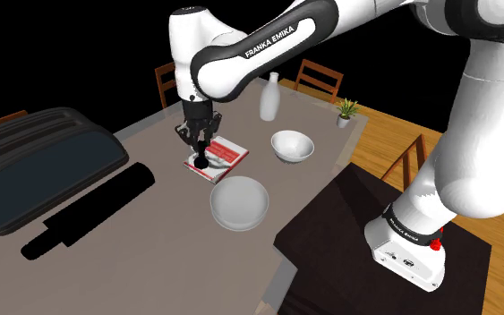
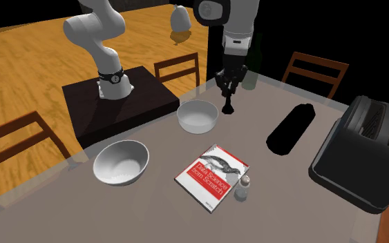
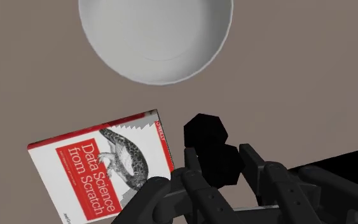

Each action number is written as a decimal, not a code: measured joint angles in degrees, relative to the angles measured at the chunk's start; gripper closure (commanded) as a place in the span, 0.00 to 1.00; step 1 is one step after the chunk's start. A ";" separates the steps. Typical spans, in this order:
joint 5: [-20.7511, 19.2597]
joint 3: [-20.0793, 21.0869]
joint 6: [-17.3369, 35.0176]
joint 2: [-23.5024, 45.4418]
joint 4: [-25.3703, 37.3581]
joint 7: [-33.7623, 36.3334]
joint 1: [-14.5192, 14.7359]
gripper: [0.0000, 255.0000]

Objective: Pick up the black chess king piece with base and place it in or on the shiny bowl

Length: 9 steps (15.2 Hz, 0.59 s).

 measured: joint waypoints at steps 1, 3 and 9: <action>0.73 0.32 0.99 -2.58 -3.44 -0.16 -0.40 1.00; 2.22 0.91 2.37 -7.14 -9.16 -0.52 -0.89 1.00; 8.29 2.15 4.76 -21.78 -25.26 -2.92 -1.17 1.00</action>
